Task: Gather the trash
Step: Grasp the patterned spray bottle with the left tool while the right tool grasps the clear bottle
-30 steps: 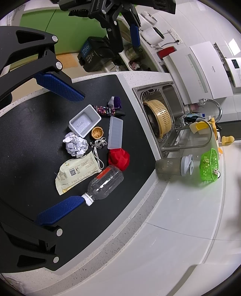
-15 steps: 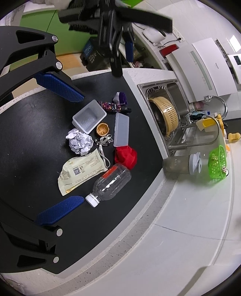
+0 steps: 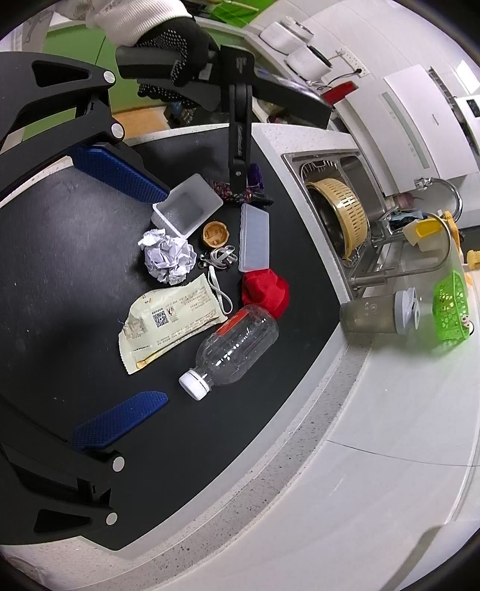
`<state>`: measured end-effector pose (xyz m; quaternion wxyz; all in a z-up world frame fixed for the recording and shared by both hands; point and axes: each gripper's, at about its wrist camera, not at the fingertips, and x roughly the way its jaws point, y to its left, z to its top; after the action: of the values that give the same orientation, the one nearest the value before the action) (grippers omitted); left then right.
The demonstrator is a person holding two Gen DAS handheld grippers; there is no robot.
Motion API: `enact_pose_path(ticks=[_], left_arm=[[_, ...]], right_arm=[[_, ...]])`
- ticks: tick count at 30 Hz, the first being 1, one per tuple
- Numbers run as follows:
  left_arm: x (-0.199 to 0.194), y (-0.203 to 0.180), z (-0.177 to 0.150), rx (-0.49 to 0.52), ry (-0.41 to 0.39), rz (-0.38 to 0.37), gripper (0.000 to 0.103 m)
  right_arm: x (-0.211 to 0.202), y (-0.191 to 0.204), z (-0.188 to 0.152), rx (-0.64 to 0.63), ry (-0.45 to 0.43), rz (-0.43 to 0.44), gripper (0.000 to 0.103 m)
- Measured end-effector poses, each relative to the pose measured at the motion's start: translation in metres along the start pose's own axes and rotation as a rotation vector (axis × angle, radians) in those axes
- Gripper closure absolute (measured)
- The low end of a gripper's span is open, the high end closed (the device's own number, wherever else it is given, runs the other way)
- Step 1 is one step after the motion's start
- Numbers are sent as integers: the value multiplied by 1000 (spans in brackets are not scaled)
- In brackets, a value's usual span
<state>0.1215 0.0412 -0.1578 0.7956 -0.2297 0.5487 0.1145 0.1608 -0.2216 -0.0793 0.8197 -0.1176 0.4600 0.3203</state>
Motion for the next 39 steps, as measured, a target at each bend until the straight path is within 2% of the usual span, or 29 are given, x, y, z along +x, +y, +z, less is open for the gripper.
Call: enact_pose_path(ticks=[4,6,8,10,13,20,29,35,39], left_arm=[[15,3,2,-61,39,-8,32],[19,1,2,-68,42,-4,38],[23,2,1,-80,49,2,48],[24,0,2,-80,40,11,52],[28,-2,5,-88,51,4,76],[25,-9,5,-65,34,2,78],[-9,-14,3,-25,-28,-31,78],[-38,-15,4,-4,-82,-53,78],[-53,-19,4,17,-108,-56,78]], right_arm=[[4,-7,0,1,8,4,5],[5,-10,0,5,11,4,5],[7,-13,-1,7,17,5,5],[8,-15,-2,7,20,5,5],[9,-18,-3,11,25,8,5],[13,-21,-3,13,26,13,5],[24,-20,4,7,27,-7,5],[40,-31,23,-21,13,-56,5],[64,-38,41,-62,42,-83,5]])
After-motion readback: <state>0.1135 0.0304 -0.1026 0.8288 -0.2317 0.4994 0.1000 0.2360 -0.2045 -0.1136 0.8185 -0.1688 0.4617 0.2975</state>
